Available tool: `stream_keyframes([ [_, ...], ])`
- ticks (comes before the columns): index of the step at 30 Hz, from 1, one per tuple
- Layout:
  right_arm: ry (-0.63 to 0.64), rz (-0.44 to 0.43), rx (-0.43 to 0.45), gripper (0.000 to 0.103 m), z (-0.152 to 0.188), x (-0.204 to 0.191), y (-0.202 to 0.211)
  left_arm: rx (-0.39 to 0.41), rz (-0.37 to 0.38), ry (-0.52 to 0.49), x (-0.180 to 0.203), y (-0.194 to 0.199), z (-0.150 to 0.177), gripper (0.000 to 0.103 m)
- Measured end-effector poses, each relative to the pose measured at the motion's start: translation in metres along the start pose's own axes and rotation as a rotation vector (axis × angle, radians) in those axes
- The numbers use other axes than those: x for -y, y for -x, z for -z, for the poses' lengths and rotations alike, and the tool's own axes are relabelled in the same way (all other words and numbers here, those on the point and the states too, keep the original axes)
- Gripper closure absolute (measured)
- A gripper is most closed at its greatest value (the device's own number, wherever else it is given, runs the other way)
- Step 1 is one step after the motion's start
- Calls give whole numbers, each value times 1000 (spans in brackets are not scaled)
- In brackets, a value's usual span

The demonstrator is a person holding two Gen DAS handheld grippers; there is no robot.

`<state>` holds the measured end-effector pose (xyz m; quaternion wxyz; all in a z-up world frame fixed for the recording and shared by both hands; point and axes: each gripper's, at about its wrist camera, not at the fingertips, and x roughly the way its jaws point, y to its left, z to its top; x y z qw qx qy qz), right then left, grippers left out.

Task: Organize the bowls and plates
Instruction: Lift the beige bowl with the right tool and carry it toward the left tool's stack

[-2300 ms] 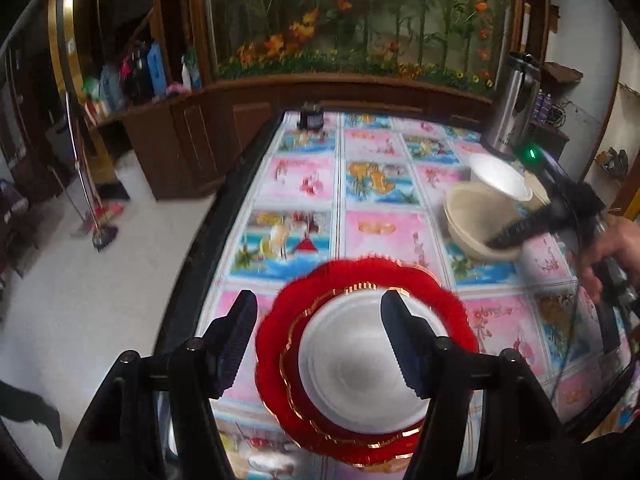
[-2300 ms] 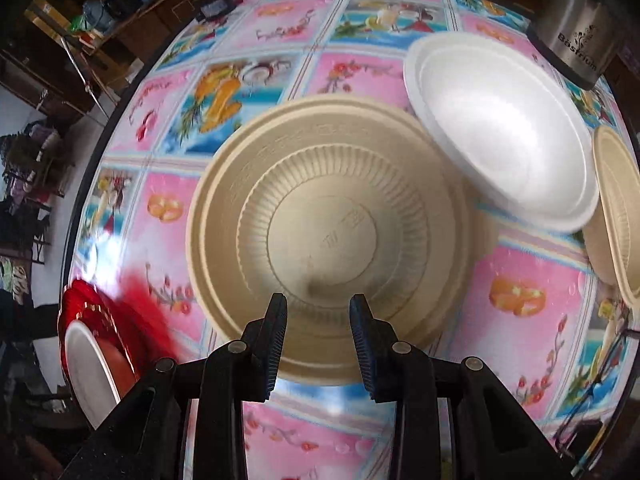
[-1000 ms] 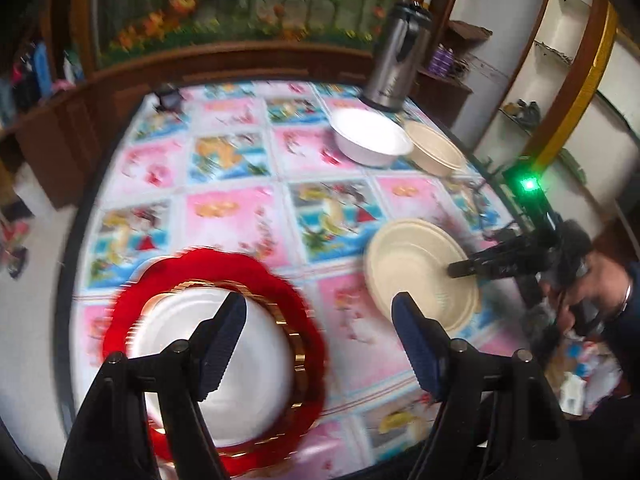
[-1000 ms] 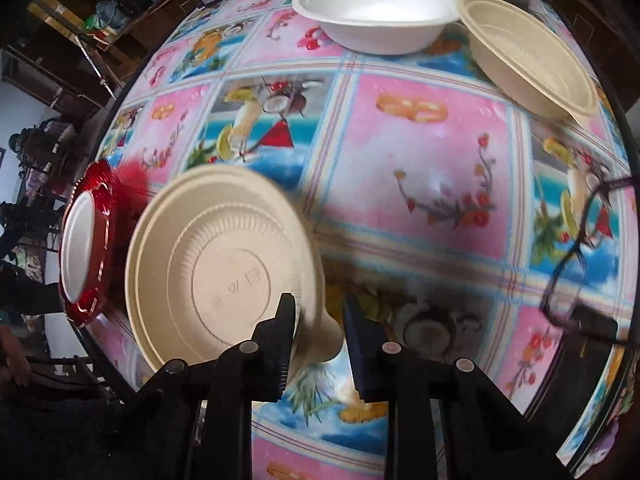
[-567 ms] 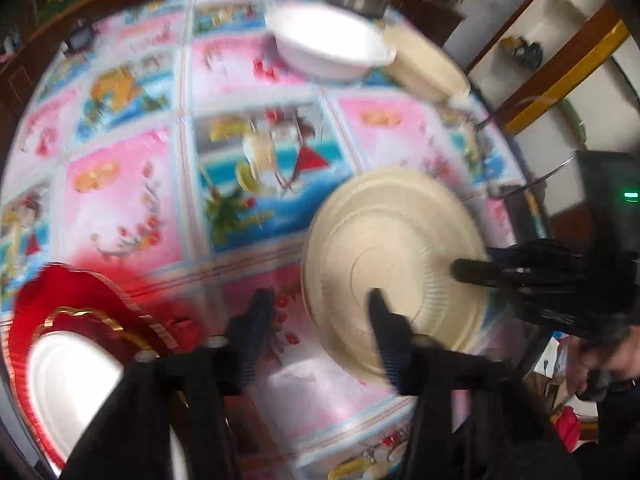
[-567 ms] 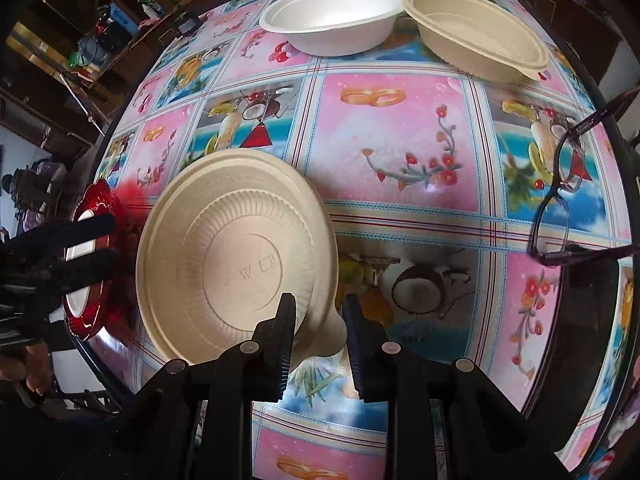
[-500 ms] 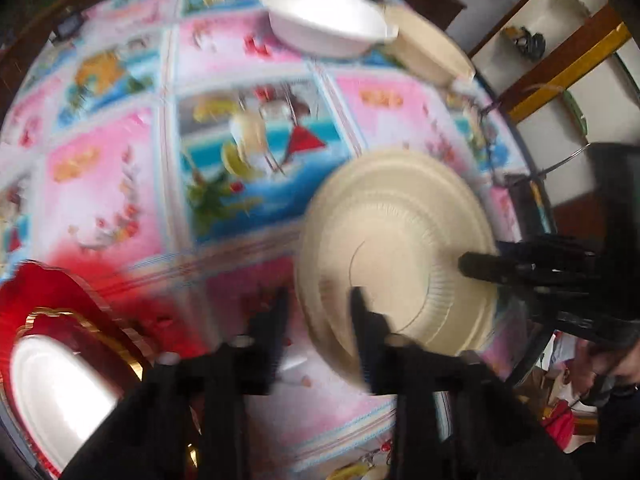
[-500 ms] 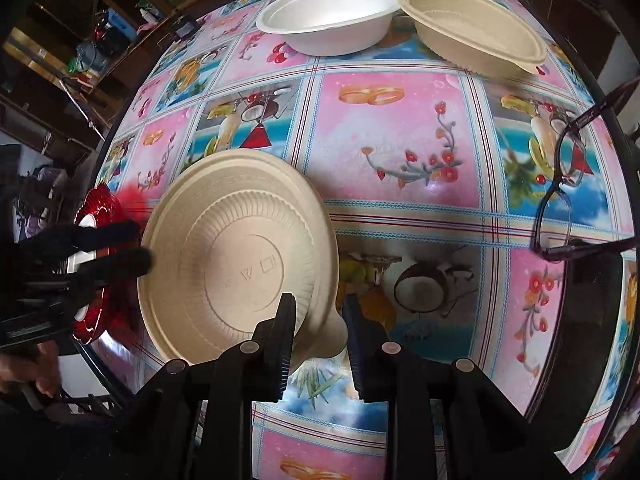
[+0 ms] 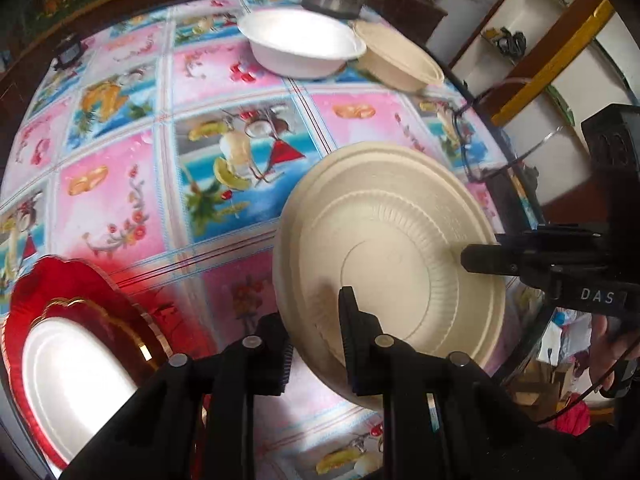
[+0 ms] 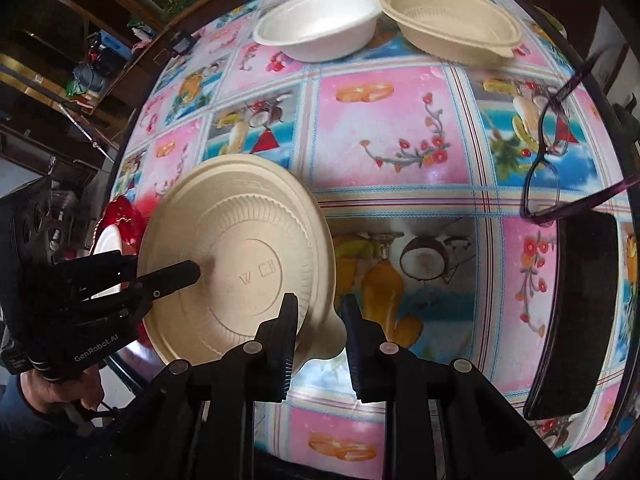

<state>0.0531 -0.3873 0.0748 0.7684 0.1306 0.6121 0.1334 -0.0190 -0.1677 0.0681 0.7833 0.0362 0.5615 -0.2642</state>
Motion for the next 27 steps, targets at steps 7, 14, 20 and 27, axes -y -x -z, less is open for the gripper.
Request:
stream_keyframes([
  [7, 89, -42, 38, 79, -9, -43, 21, 117, -43, 55, -21, 50, 8, 84],
  [14, 225, -103, 38, 79, -17, -108, 25, 234, -102, 152, -57, 108, 31, 80],
  [20, 358, -153, 7, 82, -23, -169, 13, 297, -165, 264, -91, 143, 65, 78],
  [27, 467, -191, -46, 82, -23, -221, -11, 300, -196, 403, -133, 152, 105, 78],
])
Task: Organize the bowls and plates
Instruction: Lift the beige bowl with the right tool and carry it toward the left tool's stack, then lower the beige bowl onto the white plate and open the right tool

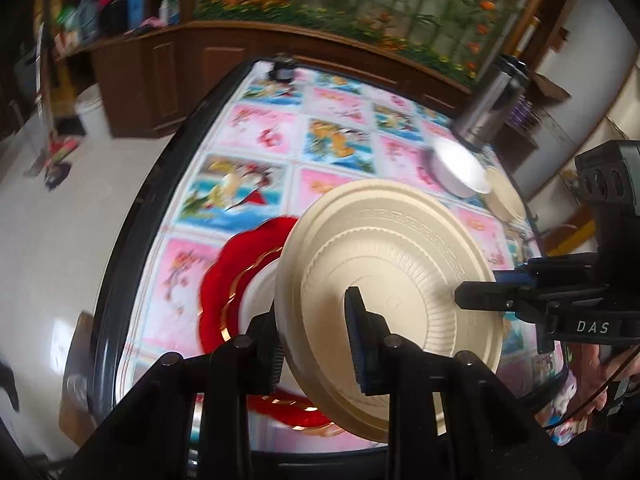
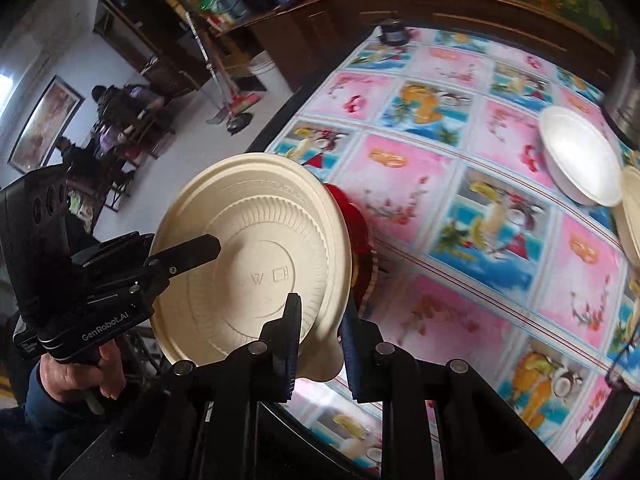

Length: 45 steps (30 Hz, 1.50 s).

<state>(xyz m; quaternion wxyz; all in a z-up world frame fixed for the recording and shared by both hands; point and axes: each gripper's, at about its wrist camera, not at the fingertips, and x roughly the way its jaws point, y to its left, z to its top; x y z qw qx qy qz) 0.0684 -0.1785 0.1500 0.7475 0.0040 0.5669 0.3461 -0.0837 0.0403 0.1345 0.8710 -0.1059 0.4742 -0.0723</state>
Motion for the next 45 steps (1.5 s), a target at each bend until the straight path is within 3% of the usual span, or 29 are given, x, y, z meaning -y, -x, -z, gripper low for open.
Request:
stream_keyframes([
  [16, 4, 59, -117, 82, 4, -1, -74, -88, -57, 30, -29, -54, 21, 78],
  [38, -2, 94, -99, 82, 2, -1, -84, -56, -109, -11, -28, -61, 20, 78],
  [45, -3, 83, -90, 82, 3, 1, -83, -31, -124, -9, -28, -56, 18, 66],
])
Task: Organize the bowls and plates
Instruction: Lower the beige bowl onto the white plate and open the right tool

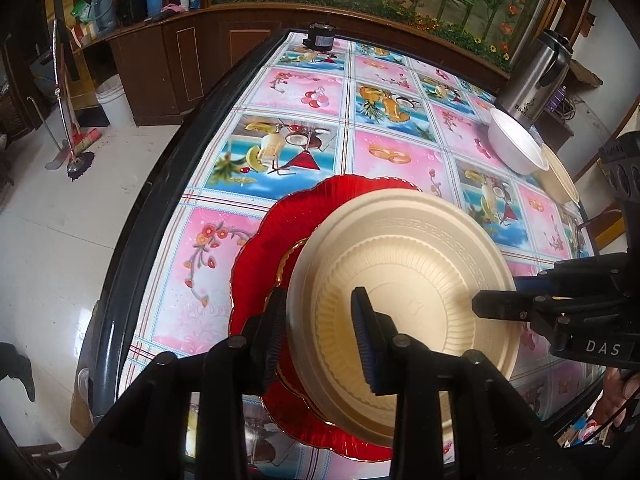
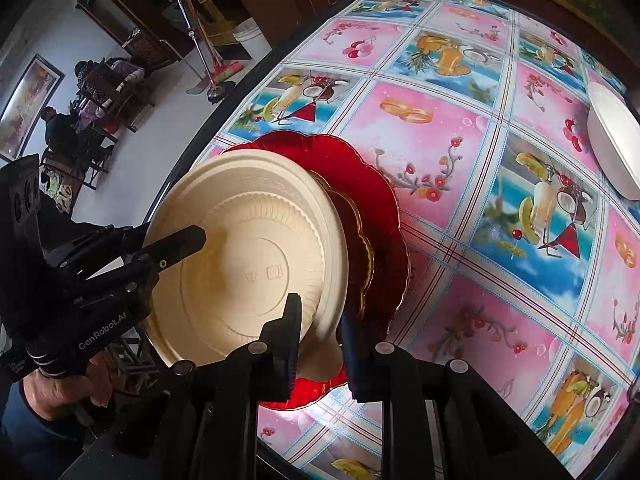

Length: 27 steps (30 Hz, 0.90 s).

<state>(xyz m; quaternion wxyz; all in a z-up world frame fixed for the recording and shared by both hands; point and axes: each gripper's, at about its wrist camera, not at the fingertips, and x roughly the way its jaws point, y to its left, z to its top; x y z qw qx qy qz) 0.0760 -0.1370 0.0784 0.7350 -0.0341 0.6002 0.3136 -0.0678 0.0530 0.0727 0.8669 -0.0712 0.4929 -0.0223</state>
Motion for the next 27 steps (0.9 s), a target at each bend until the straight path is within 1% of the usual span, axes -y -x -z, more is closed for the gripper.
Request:
stream_keyframes([
  [3, 5, -4, 5, 82, 0, -1, 3, 14, -8, 0, 0, 5, -1, 58],
  [5, 14, -2, 13, 81, 1, -3, 7, 30, -9, 5, -1, 9, -2, 54],
  [10, 19, -15, 38, 78, 1, -5, 18, 46, -13, 25, -4, 18, -4, 51],
  [14, 3, -32, 61, 77, 2, -1, 28, 72, -17, 28, -2, 29, -6, 43],
  [20, -47, -52, 113, 77, 6, 17, 53, 125, -19, 8, 7, 49, -14, 38],
  [24, -99, -65, 149, 77, 9, 36, 65, 138, -2, -8, 18, 56, -22, 38],
  [27, -149, -71, 170, 77, 12, 56, 74, 145, 19, -41, 33, 60, -27, 38],
])
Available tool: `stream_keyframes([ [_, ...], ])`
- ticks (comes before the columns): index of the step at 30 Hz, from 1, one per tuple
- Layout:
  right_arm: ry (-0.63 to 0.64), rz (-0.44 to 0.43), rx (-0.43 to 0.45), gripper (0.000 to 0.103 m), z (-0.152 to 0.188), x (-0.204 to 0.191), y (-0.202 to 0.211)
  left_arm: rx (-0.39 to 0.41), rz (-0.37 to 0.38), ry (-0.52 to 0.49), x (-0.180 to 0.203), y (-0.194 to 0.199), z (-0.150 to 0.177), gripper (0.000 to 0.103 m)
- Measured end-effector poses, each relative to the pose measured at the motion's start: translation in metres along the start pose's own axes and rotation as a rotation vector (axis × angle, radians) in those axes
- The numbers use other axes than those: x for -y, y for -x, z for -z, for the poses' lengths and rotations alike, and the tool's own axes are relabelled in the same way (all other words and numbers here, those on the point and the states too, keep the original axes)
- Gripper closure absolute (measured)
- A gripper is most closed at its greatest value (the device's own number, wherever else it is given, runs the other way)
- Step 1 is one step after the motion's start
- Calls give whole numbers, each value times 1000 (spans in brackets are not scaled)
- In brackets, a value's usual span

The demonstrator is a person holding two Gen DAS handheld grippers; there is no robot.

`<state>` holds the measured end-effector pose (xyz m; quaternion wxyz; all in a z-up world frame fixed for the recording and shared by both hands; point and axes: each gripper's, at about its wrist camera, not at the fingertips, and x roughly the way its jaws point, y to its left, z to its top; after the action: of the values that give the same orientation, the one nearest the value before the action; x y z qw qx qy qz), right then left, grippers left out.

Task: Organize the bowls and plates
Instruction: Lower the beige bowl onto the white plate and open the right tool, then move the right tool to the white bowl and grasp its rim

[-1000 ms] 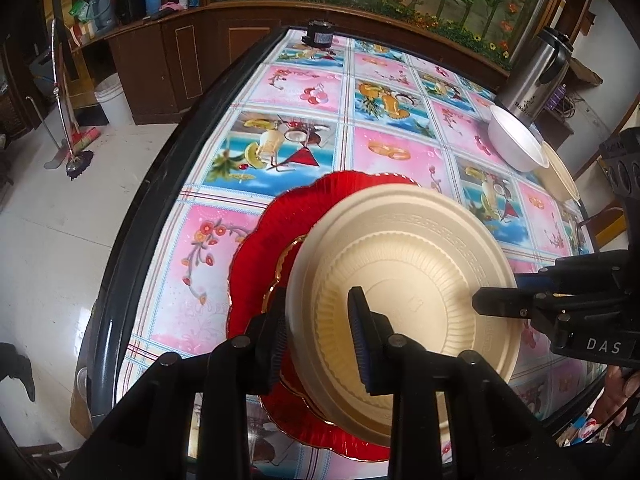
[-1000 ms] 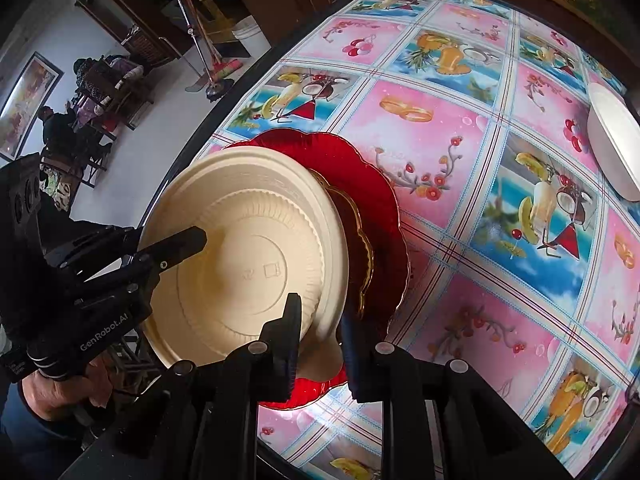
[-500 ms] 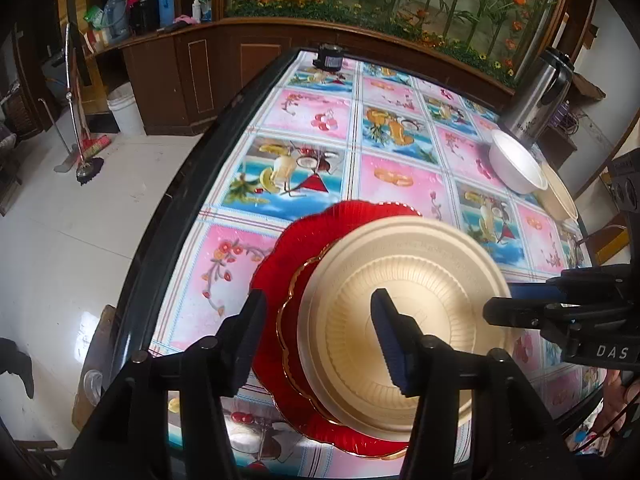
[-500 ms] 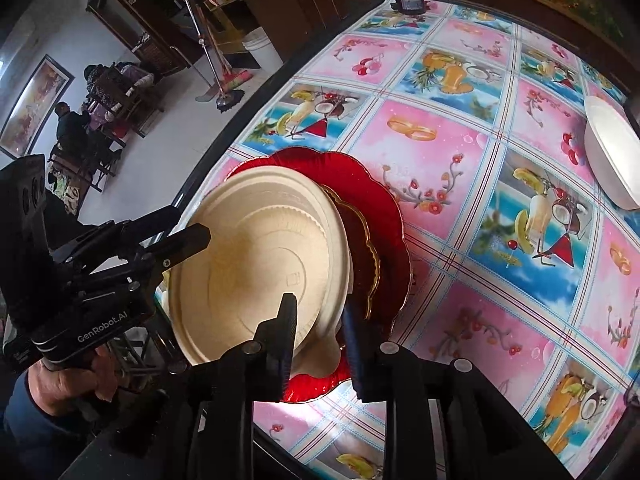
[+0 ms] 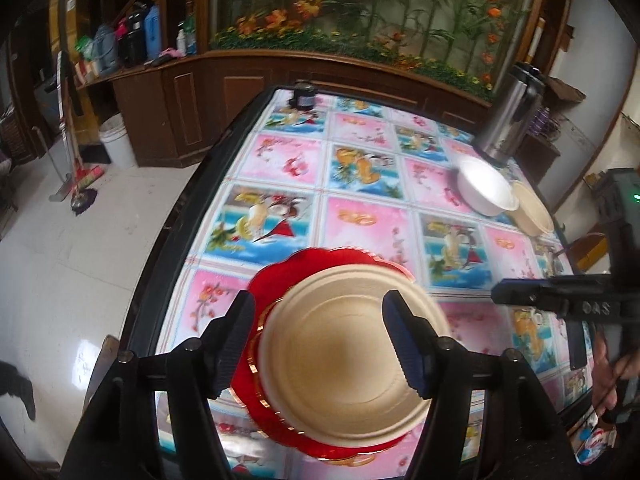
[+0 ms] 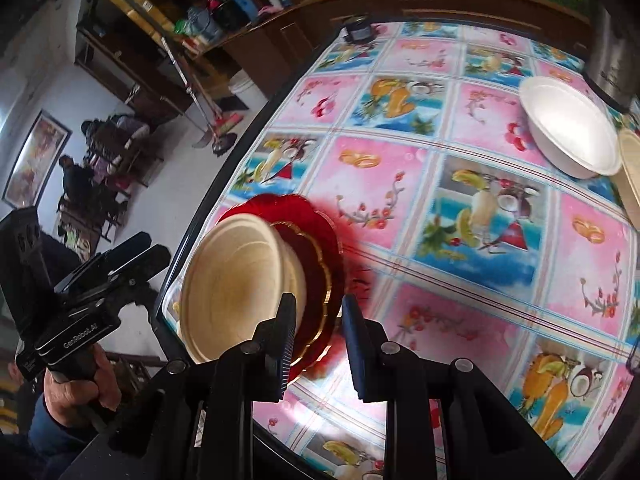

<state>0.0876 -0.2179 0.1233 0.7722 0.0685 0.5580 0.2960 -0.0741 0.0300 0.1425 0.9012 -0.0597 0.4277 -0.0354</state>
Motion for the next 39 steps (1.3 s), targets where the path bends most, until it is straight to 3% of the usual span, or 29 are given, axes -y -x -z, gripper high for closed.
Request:
stream_keyframes([
  [6, -114, 62, 65, 77, -18, 63, 27, -13, 58, -84, 33, 2, -4, 37],
  [12, -250, 162, 159, 77, -72, 140, 51, -46, 73, -145, 53, -2, 2, 37],
  [14, -287, 172, 158, 69, -91, 162, 47, -53, 72, -159, 55, -2, 4, 37],
  [19, -348, 179, 165, 69, -119, 194, 25, -66, 55, -162, 53, -4, 8, 37],
  [24, -384, 198, 85, 69, -136, 218, -12, -75, 49, -151, 48, -5, 9, 37],
  [28, -403, 200, 24, 69, -130, 226, -24, -79, 51, -148, 46, -8, 10, 37],
  [33, -356, 197, -47, 69, -107, 208, -17, -85, 80, -159, 53, -14, 6, 37],
  [39, -235, 194, -185, 66, -43, 170, -9, -95, 135, -206, 73, -21, 3, 37],
])
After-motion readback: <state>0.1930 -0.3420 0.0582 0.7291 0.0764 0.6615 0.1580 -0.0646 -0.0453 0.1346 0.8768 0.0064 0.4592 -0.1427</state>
